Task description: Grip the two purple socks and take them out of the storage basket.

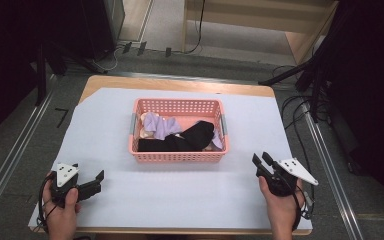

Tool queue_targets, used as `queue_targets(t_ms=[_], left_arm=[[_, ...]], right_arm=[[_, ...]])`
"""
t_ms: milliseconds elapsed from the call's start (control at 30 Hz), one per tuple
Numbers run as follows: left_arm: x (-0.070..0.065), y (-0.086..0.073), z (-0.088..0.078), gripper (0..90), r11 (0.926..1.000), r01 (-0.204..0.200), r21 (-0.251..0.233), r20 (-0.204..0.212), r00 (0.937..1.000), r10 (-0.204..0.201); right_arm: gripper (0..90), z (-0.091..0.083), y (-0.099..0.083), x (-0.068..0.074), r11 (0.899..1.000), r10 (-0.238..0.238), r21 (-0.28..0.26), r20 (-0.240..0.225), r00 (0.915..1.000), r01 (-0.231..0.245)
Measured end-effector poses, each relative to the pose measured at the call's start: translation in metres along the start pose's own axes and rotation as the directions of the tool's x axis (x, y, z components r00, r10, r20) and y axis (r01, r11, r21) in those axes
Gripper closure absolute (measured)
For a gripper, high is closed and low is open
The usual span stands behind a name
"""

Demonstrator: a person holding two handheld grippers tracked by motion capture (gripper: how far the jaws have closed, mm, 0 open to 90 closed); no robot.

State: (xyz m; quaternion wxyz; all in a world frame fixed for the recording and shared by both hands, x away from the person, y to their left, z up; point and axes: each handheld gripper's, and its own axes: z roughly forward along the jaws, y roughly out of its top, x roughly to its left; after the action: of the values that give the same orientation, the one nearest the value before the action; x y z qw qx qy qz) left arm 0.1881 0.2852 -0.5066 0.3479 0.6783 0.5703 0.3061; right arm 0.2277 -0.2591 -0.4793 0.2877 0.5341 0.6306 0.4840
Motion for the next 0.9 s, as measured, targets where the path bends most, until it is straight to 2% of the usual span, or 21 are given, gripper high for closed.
queue_targets(t_ms=[100,267,333,900], left_arm=[[0.0,0.0,0.0,14.2,1.0,-0.001,0.001,0.001,1.0,0.001],[0.0,0.0,0.0,14.2,1.0,0.0,0.0,0.001,1.0,0.0],[0.0,0.0,0.0,14.2,1.0,0.002,-0.002,0.001,1.0,-0.002],[0.0,0.0,0.0,14.2,1.0,0.001,0.002,0.0,1.0,-0.001]], right_arm=[[62.7,0.01,0.011,0.016,1.0,-0.018,0.02,-0.03,0.9994,0.019],[64.1,0.019,0.019,0.028,0.999,-0.036,0.03,-0.052,0.998,0.038],[66.0,0.024,0.023,0.037,0.998,-0.04,0.054,-0.073,0.9965,0.044],[70.0,0.06,0.038,0.074,0.988,-0.1,0.107,-0.114,0.9884,0.112]])
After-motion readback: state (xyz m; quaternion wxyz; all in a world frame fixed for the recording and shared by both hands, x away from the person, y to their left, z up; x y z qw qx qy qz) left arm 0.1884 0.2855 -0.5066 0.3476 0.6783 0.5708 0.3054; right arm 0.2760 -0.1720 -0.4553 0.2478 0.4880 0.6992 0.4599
